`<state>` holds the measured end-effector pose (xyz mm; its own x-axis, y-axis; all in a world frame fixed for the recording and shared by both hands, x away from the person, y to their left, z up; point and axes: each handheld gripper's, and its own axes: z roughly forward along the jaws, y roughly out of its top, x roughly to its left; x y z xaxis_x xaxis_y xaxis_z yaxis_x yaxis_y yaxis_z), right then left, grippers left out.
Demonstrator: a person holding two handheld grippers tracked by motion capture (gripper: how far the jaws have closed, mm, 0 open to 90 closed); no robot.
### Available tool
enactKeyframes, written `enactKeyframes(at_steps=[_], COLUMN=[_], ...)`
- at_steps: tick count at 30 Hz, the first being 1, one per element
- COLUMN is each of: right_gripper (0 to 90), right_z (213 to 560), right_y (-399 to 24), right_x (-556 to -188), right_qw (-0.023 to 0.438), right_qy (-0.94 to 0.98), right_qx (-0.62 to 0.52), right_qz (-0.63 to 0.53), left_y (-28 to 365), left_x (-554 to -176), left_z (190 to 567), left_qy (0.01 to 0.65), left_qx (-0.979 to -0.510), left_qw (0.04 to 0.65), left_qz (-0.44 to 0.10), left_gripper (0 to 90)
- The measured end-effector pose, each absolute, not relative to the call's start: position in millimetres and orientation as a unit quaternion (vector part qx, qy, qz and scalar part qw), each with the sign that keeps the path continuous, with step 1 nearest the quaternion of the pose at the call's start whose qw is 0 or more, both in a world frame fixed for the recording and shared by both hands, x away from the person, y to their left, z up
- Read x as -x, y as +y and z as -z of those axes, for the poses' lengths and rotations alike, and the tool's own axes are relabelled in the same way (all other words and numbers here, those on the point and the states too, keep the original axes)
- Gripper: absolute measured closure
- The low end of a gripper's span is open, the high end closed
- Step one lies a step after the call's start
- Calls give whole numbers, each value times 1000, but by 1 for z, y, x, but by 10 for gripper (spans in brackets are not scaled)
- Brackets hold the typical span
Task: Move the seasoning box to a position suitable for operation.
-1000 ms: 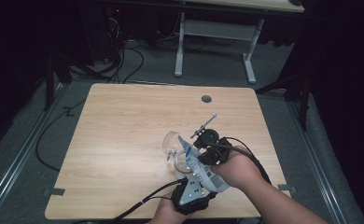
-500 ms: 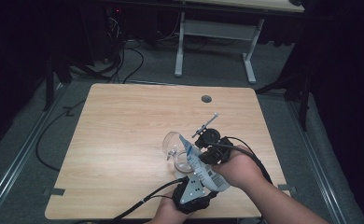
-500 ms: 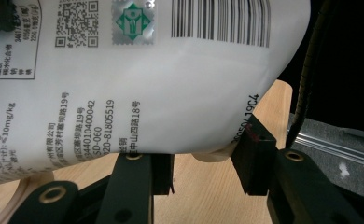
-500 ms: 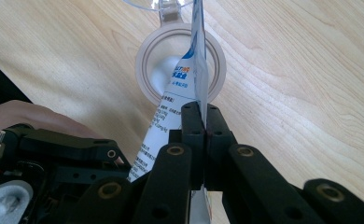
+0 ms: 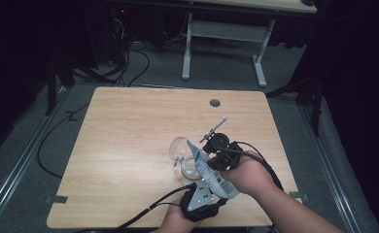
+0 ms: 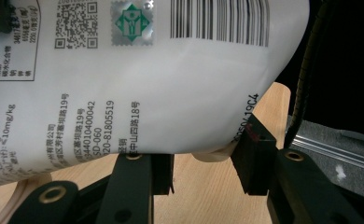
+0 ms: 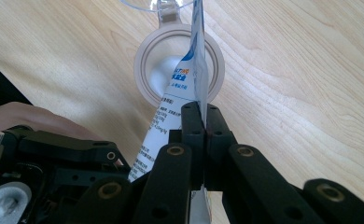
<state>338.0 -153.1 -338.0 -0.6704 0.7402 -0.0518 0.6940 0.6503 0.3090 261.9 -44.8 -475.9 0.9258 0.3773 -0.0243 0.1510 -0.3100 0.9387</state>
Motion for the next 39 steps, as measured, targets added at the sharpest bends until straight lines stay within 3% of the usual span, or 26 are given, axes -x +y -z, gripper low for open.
enactKeyframes(at_steps=[39], right_gripper=[900], right_z=[337], right_y=[-149], right_x=[-338], right_qw=[90], right_qy=[906], right_qx=[-392], right_qz=[-133], left_y=[-44], left_x=[-261], left_z=[473], left_qy=[166], left_qx=[-798], left_qw=[571], left_qz=[-99], left_gripper=[626])
